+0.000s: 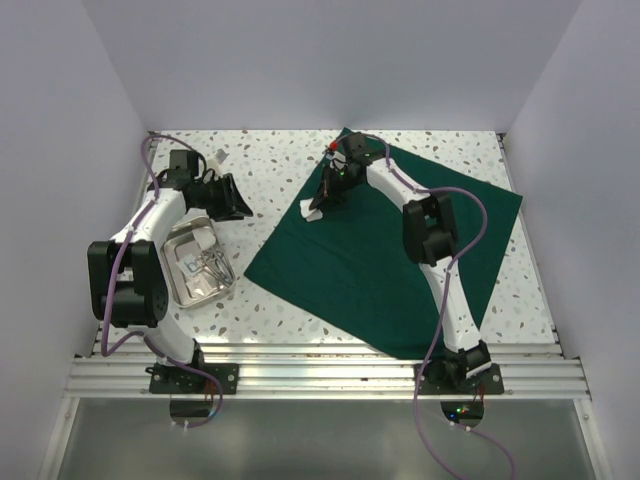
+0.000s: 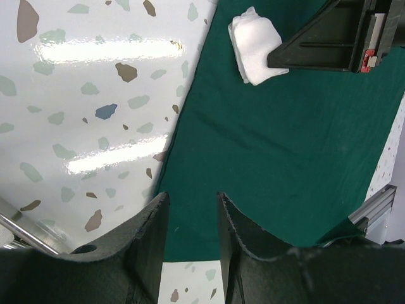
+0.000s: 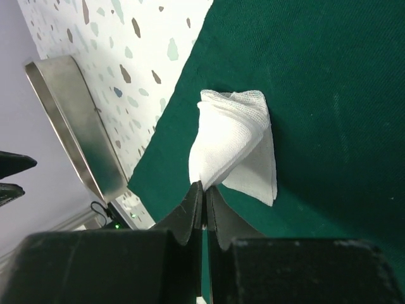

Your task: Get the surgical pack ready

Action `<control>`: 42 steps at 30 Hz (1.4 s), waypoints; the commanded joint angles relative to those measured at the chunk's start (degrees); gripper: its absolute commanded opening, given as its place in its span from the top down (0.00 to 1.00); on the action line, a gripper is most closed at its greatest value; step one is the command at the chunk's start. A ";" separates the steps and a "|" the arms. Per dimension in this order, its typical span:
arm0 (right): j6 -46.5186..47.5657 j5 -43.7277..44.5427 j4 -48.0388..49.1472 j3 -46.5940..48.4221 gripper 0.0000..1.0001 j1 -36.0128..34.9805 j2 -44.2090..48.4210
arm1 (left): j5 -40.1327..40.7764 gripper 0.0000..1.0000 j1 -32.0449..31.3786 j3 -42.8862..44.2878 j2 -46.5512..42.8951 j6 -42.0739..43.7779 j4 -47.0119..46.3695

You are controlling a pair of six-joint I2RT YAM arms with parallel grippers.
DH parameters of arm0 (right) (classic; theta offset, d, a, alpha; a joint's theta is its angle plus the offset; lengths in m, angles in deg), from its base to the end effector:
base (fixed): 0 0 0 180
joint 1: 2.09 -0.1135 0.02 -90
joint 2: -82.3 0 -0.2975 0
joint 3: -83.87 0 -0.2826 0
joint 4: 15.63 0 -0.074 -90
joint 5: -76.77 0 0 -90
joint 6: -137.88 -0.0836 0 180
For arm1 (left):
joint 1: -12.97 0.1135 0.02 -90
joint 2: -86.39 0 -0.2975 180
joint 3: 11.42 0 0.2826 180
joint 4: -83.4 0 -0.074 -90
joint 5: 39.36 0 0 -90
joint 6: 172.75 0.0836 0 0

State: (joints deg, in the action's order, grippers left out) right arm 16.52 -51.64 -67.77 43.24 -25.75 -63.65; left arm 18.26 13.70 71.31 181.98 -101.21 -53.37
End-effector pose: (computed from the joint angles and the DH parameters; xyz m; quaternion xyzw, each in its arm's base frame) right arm 0.5467 0.2963 0.1285 -0.0274 0.9133 0.3985 0.0795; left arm 0.4057 -0.0396 0.2267 -0.0729 0.9193 -0.3067 0.2356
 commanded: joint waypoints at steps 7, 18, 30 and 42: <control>2.52 1.50 -3.54 1.56 1.00 -0.07 -1.26 | -1.28 0.60 0.23 -0.52 -0.14 0.09 -1.69; 3.93 4.05 -6.70 3.85 0.79 0.02 -0.92 | -1.28 0.60 0.23 -0.78 -0.32 0.09 -1.69; 6.30 6.95 -9.16 3.50 0.65 0.54 3.74 | -1.46 0.60 0.23 -1.04 -0.58 0.00 -1.96; 6.66 6.60 -9.52 4.02 0.58 0.90 1.46 | -1.55 0.60 0.23 -1.04 -0.41 0.00 -2.04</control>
State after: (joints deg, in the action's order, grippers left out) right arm 22.43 -44.89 -76.51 45.14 -25.01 -64.26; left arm 17.84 13.70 70.35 181.98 -101.21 -53.42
